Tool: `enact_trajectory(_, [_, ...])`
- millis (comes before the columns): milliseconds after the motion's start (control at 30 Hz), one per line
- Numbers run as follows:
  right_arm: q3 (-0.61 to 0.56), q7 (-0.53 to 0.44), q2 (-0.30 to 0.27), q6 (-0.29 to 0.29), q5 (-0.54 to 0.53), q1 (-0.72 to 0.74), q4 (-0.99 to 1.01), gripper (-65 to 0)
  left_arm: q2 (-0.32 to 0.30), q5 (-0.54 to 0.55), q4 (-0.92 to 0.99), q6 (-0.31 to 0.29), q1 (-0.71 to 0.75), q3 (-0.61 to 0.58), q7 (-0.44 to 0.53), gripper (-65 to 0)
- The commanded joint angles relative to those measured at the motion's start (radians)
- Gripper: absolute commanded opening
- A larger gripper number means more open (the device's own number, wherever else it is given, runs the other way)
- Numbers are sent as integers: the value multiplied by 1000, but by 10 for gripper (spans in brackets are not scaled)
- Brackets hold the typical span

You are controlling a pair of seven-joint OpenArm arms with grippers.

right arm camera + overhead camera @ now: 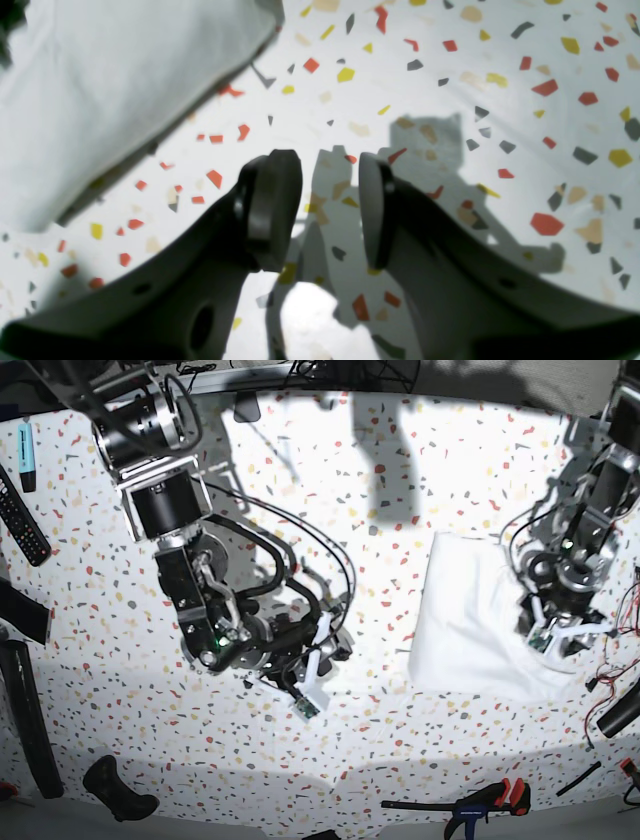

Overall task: Fold the T-shirt properly
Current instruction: 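Grasp the shirt with both grippers and lift it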

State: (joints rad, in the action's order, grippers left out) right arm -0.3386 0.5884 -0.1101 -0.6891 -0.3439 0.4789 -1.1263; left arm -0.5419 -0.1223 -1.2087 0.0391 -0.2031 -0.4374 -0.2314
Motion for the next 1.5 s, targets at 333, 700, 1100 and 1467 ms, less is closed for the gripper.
enact_trajectory(333, [5,-23,2,-9,-31,34,-19,-429,231,-61,227,-192,-116,3,130,-326])
enact_trajectory(700, [238,-38,3,-9,-164,135,-19,-429,229,-61,224,-253,-115,-298,124,-326])
enact_trajectory(1100, [338,-31,-5,-9,-6,88,203,-429,225,-153,-34,-64,-114,-481,-102,-326])
enact_trajectory(1467, [267,109,-85,-9,-165,12,203,-429,222,-297,-259,201,-191,-480,-319,-326])
